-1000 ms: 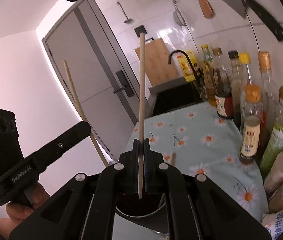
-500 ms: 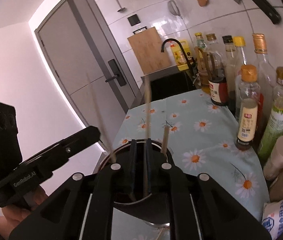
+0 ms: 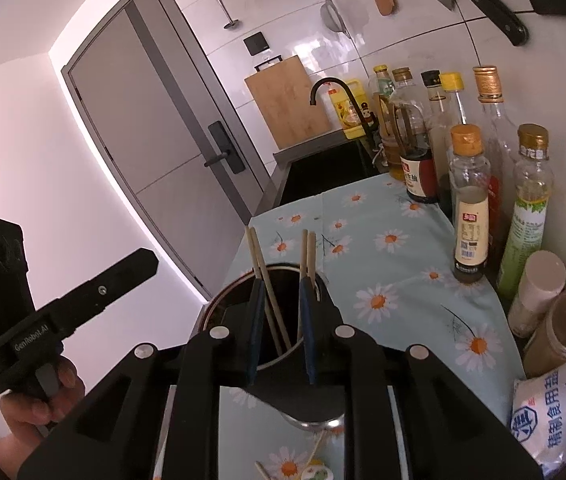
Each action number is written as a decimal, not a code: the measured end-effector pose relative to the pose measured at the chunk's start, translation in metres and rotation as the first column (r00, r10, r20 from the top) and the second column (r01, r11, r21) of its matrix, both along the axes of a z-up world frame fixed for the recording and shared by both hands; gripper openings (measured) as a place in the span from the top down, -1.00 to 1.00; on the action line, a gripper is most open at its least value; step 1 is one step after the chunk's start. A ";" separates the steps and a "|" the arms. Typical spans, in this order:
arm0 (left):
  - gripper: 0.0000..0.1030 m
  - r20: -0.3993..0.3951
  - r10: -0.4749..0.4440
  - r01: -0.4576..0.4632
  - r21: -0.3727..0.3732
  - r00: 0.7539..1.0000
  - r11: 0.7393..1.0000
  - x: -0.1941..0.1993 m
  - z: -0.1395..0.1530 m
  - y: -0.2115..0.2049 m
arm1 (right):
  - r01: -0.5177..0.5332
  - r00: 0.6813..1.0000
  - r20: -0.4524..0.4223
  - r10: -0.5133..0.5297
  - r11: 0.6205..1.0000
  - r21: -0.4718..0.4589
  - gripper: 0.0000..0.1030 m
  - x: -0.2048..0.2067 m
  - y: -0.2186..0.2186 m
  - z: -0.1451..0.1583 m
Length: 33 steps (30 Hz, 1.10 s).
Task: Organize utensils
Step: 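Lower both chopsticks into the black holder and open both tools, then move both open tools down to the white spoons on the table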
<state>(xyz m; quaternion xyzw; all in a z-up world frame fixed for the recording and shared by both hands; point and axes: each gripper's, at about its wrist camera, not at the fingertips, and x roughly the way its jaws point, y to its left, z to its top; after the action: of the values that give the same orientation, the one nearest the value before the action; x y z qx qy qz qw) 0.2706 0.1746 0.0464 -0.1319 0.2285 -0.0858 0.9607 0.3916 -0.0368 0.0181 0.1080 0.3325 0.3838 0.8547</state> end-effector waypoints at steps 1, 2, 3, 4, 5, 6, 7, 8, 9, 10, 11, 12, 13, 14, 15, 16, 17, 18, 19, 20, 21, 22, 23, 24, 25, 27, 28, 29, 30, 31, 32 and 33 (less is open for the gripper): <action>0.66 -0.003 -0.007 0.007 0.000 1.000 1.000 -0.003 0.000 -0.001 | -0.002 1.000 -0.002 0.002 1.000 0.001 0.62 -0.002 -0.002 0.000; 0.66 -0.006 -0.013 0.013 -0.002 1.000 1.000 -0.005 0.000 -0.002 | -0.004 1.000 -0.005 0.004 1.000 0.002 0.62 -0.004 -0.004 0.001; 0.65 -0.009 -0.016 0.016 -0.005 1.000 1.000 -0.008 0.000 -0.003 | -0.004 1.000 -0.008 0.004 1.000 0.003 0.62 -0.006 -0.006 0.001; 0.65 -0.013 -0.019 0.019 -0.008 1.000 1.000 -0.011 0.000 -0.004 | -0.006 1.000 -0.012 0.006 1.000 0.003 0.62 -0.008 -0.007 0.002; 0.65 -0.017 -0.032 0.032 -0.016 0.999 0.999 -0.015 0.000 -0.005 | -0.011 1.000 -0.019 0.011 1.000 0.006 0.62 -0.011 -0.009 0.002; 0.65 -0.019 -0.037 0.037 -0.017 0.999 0.999 -0.017 0.000 -0.005 | -0.014 1.000 -0.024 0.014 1.000 0.008 0.62 -0.013 -0.011 0.003; 0.65 -0.022 -0.041 0.041 -0.016 0.999 0.999 -0.020 -0.001 -0.007 | -0.017 1.000 -0.026 0.017 1.000 0.005 0.62 -0.016 -0.013 0.003; 0.65 -0.029 -0.049 0.049 -0.018 0.998 0.999 -0.023 -0.002 -0.008 | -0.020 0.999 -0.028 0.020 1.000 0.002 0.62 -0.018 -0.015 0.003; 0.65 -0.037 -0.057 0.057 -0.022 0.998 0.998 -0.026 -0.003 -0.008 | -0.026 0.999 -0.033 0.026 1.000 -0.001 0.62 -0.021 -0.016 0.003; 0.65 -0.046 -0.060 0.059 -0.025 0.997 0.998 -0.029 -0.005 -0.009 | -0.032 0.999 -0.041 0.032 0.999 -0.003 0.62 -0.024 -0.018 0.002; 0.65 -0.051 -0.064 0.063 -0.029 0.997 0.998 -0.032 -0.006 -0.009 | -0.036 0.998 -0.045 0.035 0.999 -0.005 0.62 -0.027 -0.020 0.001; 0.65 -0.053 -0.070 0.068 -0.039 0.996 0.997 -0.035 -0.008 -0.009 | -0.040 0.998 -0.052 0.040 0.999 -0.008 0.61 -0.029 -0.021 0.000; 0.65 -0.057 -0.079 0.075 -0.067 0.995 0.995 -0.039 -0.011 -0.006 | -0.045 0.997 -0.059 0.044 0.999 -0.010 0.59 -0.032 -0.023 -0.001; 0.64 -0.064 -0.082 0.077 -0.083 0.995 0.994 -0.041 -0.014 -0.004 | -0.047 0.997 -0.065 0.047 0.999 -0.011 0.55 -0.034 -0.024 -0.002; 0.58 -0.071 -0.083 0.076 -0.099 0.994 0.992 -0.044 -0.017 -0.002 | -0.051 0.996 -0.076 0.050 0.999 -0.011 0.55 -0.037 -0.027 -0.004; 0.52 -0.077 -0.086 0.077 -0.116 0.993 0.990 -0.048 -0.021 0.000 | -0.053 0.994 -0.097 0.052 0.999 -0.005 0.55 -0.039 -0.029 -0.007; 0.51 -0.088 -0.090 0.079 -0.126 0.992 0.989 -0.049 -0.024 0.001 | -0.051 0.991 -0.123 0.052 0.999 0.008 0.55 -0.040 -0.032 -0.011; 0.51 -0.100 -0.094 0.081 -0.134 0.991 0.988 -0.051 -0.028 0.002 | -0.047 0.986 -0.159 0.051 0.998 0.031 0.55 -0.041 -0.036 -0.015; 0.51 -0.112 -0.102 0.085 -0.144 0.988 0.986 -0.054 -0.032 0.002 | -0.045 0.982 -0.183 0.053 0.998 0.048 0.54 -0.043 -0.040 -0.018; 0.51 -0.120 -0.108 0.090 -0.150 0.987 0.985 -0.056 -0.035 0.003 | -0.040 0.977 -0.208 0.052 0.997 0.063 0.54 -0.045 -0.045 -0.022; 0.51 -0.134 -0.118 0.096 -0.158 0.984 0.983 -0.058 -0.040 0.003 | -0.035 0.975 -0.218 0.049 0.997 0.066 0.54 -0.047 -0.048 -0.024; 0.51 -0.153 -0.128 0.102 -0.167 0.980 0.981 -0.060 -0.045 0.003 | -0.029 0.973 -0.229 0.043 0.997 0.064 0.55 -0.051 -0.052 -0.028; 0.51 -0.166 -0.139 0.109 -0.176 0.976 0.978 -0.061 -0.049 0.003 | -0.027 0.970 -0.240 0.041 0.998 0.063 0.54 -0.053 -0.056 -0.031; 0.51 -0.181 -0.153 0.119 -0.189 0.971 0.975 -0.063 -0.054 0.003 | -0.022 0.966 -0.254 0.038 0.998 0.065 0.54 -0.054 -0.059 -0.035; 0.51 -0.197 -0.172 0.132 -0.203 0.965 0.970 -0.065 -0.059 0.002 | -0.016 0.960 -0.278 0.034 0.998 0.068 0.54 -0.056 -0.064 -0.041; 0.51 -0.242 -0.232 0.172 -0.246 0.942 0.954 -0.067 -0.073 -0.001 | -0.010 0.947 -0.320 0.030 0.998 0.066 0.54 -0.059 -0.071 -0.052; 0.51 -0.259 -0.243 0.178 -0.250 0.935 0.952 -0.067 -0.077 -0.002 | -0.006 0.941 -0.336 0.025 0.998 0.057 0.54 -0.061 -0.074 -0.058; 0.51 -0.285 -0.263 0.191 -0.255 0.922 0.948 -0.068 -0.084 -0.005 | -0.002 0.938 -0.346 0.019 0.999 0.050 0.54 -0.063 -0.077 -0.062; 0.51 -0.304 -0.282 0.205 -0.263 0.910 0.943 -0.068 -0.089 -0.007 | 0.001 0.934 -0.358 0.015 0.999 0.045 0.54 -0.065 -0.079 -0.066; 0.51 -0.331 -0.304 0.217 -0.274 0.893 0.937 -0.068 -0.097 -0.009 | 0.005 0.925 -0.379 0.012 0.999 0.045 0.54 -0.067 -0.083 -0.073; 0.51 -0.346 -0.314 0.222 -0.281 0.884 0.934 -0.068 -0.102 -0.011 | 0.008 0.919 -0.395 0.010 0.999 0.045 0.54 -0.067 -0.086 -0.079; 0.51 -0.366 -0.331 0.229 -0.296 0.870 0.927 -0.068 -0.108 -0.012 | 0.010 0.910 -0.414 0.010 0.999 0.046 0.54 -0.069 -0.089 -0.084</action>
<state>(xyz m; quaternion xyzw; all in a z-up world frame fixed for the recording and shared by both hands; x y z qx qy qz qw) 0.2029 0.1626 -0.0618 -0.2286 0.4292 -0.2230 0.8449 0.3225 -0.1254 -0.0661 0.2072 0.4969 0.3599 0.7620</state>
